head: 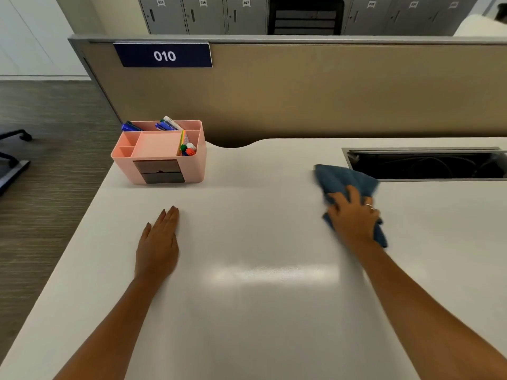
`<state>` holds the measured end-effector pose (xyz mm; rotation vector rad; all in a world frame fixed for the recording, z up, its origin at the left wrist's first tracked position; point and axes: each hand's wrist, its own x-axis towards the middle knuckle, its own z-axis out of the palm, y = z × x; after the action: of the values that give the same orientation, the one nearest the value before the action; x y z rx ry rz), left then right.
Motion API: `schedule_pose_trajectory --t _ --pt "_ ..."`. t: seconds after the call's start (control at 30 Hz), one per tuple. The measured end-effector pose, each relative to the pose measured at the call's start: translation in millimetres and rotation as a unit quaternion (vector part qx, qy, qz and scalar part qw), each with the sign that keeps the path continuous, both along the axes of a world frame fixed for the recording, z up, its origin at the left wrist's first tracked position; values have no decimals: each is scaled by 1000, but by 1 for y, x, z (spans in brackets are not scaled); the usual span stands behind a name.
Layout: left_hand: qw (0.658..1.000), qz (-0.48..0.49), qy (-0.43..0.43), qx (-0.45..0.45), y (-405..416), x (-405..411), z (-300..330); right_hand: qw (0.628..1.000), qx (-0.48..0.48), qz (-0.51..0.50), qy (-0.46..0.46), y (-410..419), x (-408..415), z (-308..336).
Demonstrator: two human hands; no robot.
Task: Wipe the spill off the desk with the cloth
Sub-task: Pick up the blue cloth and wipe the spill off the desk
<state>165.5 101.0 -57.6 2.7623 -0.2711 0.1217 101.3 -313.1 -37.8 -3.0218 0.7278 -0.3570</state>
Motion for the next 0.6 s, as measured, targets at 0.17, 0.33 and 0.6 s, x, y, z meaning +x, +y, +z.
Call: schedule_pose_trajectory --t 0.17,0.33,0.6 --pt "1000 5 -2 1 -1 1 0 997 3 -58 -43 -13 -6 -6" --pt "1000 1 -6 8 -2 0 2 999 -8 2 -40 83 7 -1" --pt "1000 2 -10 14 -4 0 5 977 17 212 -16 242 -16 3"
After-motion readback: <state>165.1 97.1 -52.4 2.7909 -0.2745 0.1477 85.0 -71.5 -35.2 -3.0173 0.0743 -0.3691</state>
